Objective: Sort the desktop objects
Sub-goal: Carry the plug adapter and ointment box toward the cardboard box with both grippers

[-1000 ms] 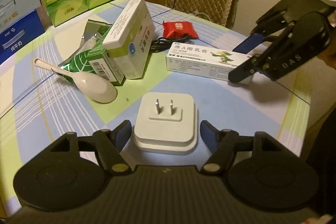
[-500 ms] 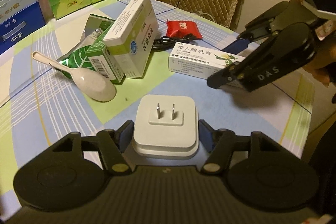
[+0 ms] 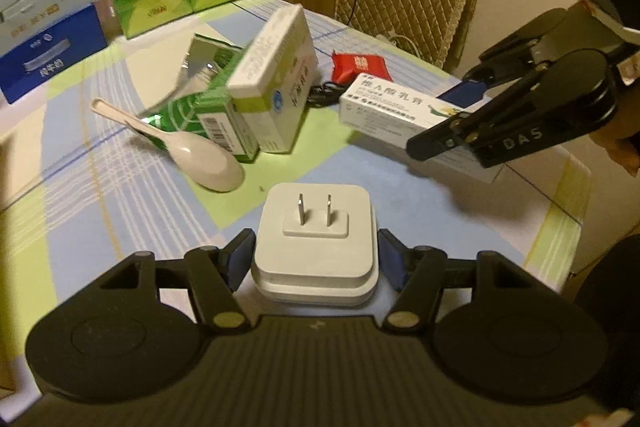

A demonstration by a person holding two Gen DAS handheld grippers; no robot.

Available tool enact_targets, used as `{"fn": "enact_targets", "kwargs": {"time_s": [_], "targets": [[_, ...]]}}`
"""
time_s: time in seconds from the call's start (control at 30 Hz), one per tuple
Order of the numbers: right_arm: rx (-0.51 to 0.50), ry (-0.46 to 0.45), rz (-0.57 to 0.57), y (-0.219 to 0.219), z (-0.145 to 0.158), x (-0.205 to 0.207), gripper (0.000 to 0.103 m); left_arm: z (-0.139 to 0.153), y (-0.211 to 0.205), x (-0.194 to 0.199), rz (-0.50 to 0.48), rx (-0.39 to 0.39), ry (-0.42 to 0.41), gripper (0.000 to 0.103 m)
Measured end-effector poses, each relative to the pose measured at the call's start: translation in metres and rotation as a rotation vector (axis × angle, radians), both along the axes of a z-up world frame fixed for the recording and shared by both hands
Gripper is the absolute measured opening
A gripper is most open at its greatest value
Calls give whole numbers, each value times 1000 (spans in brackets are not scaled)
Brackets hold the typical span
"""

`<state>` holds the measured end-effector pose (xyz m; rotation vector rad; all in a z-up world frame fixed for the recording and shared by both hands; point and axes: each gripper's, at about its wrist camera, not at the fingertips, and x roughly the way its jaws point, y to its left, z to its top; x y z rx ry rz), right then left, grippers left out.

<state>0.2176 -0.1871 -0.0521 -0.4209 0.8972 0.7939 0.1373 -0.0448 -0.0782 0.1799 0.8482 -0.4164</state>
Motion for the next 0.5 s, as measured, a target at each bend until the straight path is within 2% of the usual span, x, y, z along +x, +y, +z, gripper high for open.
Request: {"fn": "enact_targets", "kwargs": {"time_s": [0.27,0.5], "targets": [[75,-52,31,18,52,-23,35,51,30,-19,78,6,-60,61],[157,-105,121,75,103,-55,35,109,87,-49,188,48,-131,61]]}}
